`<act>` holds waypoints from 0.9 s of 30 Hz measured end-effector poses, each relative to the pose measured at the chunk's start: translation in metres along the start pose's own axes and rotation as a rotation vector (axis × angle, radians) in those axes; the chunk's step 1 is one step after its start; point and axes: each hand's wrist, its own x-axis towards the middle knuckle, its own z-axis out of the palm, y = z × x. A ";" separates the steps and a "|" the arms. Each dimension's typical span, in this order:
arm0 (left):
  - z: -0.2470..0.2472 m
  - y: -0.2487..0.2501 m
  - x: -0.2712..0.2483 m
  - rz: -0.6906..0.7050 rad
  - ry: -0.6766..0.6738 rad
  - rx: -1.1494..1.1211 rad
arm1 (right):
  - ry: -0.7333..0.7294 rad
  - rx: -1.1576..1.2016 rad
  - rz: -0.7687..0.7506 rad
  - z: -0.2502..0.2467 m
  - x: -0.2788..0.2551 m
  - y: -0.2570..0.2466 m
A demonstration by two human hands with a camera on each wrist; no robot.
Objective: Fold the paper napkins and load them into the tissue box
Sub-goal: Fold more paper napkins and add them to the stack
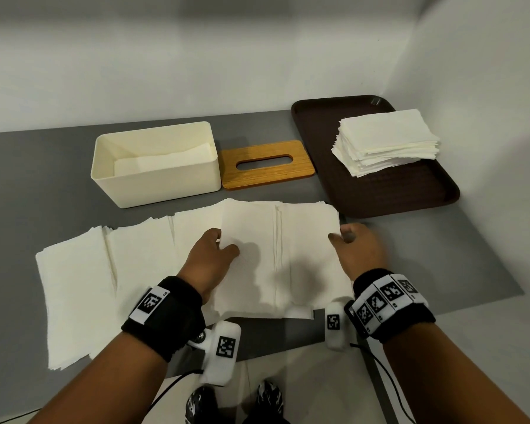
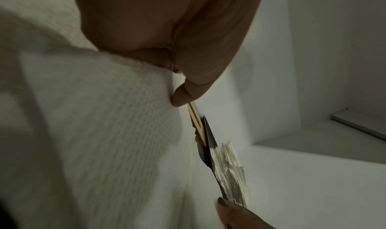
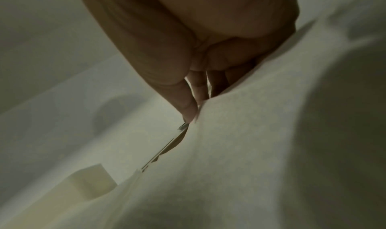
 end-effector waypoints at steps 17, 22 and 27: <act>-0.004 0.000 0.000 0.028 -0.012 -0.003 | 0.036 0.239 -0.037 -0.008 -0.010 -0.004; -0.002 0.000 0.000 0.026 -0.028 -0.005 | -0.135 0.305 -0.011 -0.011 -0.003 0.007; -0.002 -0.002 -0.001 -0.017 -0.078 -0.133 | -0.266 0.710 -0.079 -0.025 -0.015 -0.008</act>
